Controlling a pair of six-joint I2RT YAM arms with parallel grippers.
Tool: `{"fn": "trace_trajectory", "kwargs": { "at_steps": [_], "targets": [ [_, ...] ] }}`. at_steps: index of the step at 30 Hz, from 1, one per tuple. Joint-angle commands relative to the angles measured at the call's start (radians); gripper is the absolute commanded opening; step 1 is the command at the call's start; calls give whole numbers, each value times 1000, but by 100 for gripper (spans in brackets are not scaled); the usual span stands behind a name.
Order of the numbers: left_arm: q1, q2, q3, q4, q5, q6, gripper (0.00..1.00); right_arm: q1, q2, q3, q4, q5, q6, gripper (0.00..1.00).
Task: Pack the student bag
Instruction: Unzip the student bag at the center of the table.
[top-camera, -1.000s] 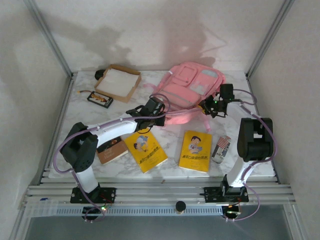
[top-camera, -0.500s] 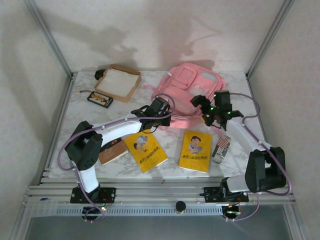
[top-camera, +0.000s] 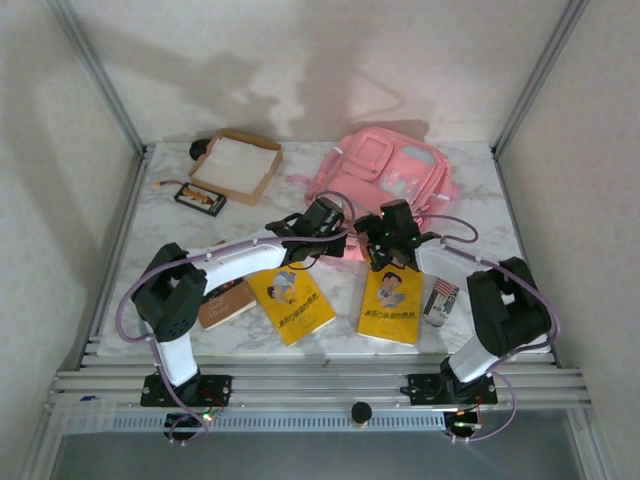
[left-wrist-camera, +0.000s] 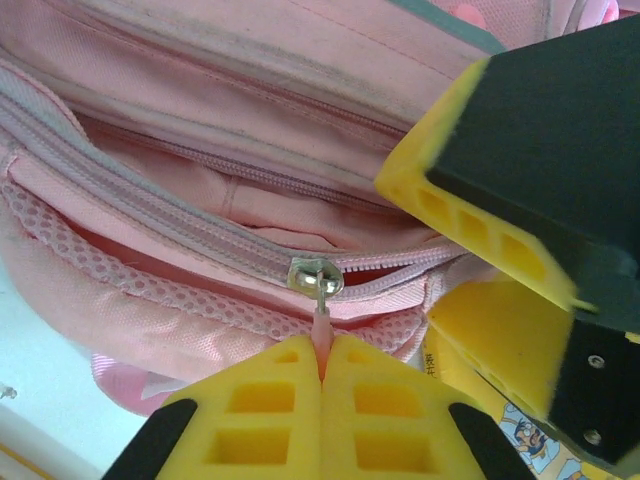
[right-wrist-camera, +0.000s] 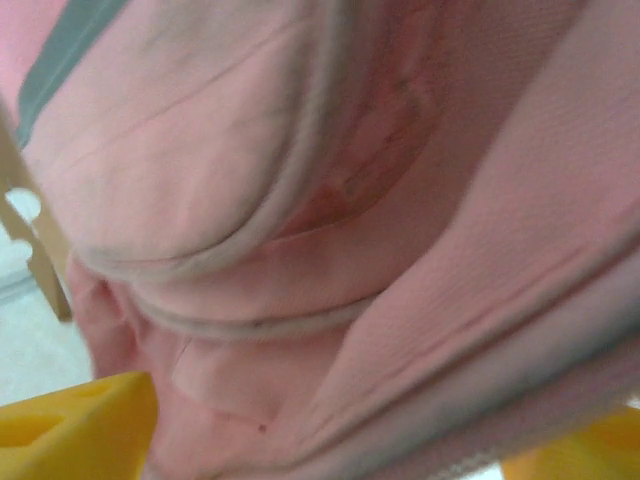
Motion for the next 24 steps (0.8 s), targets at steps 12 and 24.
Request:
{"fn": "trace_trajectory", "kwargs": {
  "at_steps": [12, 24],
  "targets": [
    [23, -45, 56, -83, -152, 70, 0, -31, 115, 196, -110, 168, -229, 0],
    [108, -62, -13, -179, -206, 126, 0, -155, 18, 294, -329, 85, -652, 0]
  ]
}}
